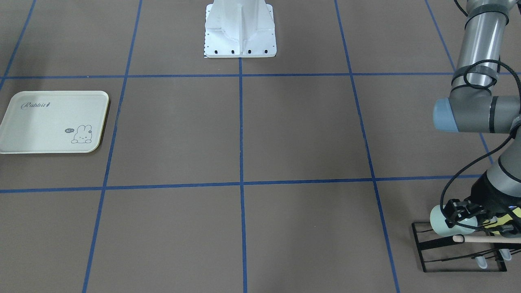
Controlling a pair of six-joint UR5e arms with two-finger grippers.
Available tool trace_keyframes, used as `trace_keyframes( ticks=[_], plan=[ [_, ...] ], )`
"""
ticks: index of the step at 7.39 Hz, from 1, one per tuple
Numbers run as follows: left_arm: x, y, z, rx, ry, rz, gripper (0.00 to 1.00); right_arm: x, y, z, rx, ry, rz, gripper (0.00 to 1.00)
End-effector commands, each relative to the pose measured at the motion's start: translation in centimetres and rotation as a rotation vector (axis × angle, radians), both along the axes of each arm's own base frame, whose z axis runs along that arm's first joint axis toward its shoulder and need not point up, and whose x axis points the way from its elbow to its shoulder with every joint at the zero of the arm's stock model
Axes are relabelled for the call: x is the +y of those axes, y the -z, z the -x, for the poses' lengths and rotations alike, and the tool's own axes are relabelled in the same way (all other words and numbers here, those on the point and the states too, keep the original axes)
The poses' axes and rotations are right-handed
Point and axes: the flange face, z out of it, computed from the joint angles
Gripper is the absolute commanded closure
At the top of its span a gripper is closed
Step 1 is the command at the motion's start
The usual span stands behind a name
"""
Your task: Left arm grabs green cup and hands to right arm on tray
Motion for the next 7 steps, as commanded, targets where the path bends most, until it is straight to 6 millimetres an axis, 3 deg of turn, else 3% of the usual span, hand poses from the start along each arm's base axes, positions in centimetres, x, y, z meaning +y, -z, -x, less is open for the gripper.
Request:
trace_keyframes(
  ticks=[1, 3, 4, 5, 6, 7],
  plan=[
    [2.7, 6.6, 2.5, -0.031, -0.010, 0.035, 1.00, -0.1, 0.2, 0.0, -0.001, -0.001, -0.004, 0.00],
    [5.7, 11.1, 6.1, -0.035, 0.006, 0.013, 1.00, -0.2, 0.3, 0.0, -0.001, -0.001, -0.006, 0.00],
    [7.4, 14.5, 7.1, -0.025, 0.020, 0.014, 1.00, -0.3, 0.6, 0.0, -0.004, -0.002, -0.017, 0.00],
    [9.2, 17.6, 6.9, 0.008, 0.068, 0.082, 1.00, -0.7, 1.3, 0.8, -0.032, 0.012, -0.039, 0.00],
    [11.3, 20.7, 4.4, 0.102, 0.117, 0.140, 1.00, -1.3, 2.4, 2.1, -0.056, 0.014, -0.071, 0.00],
    [14.3, 23.1, 0.2, 0.172, 0.112, 0.193, 1.00, -2.6, 4.5, 4.3, -0.084, -0.020, -0.097, 0.00]
  ],
)
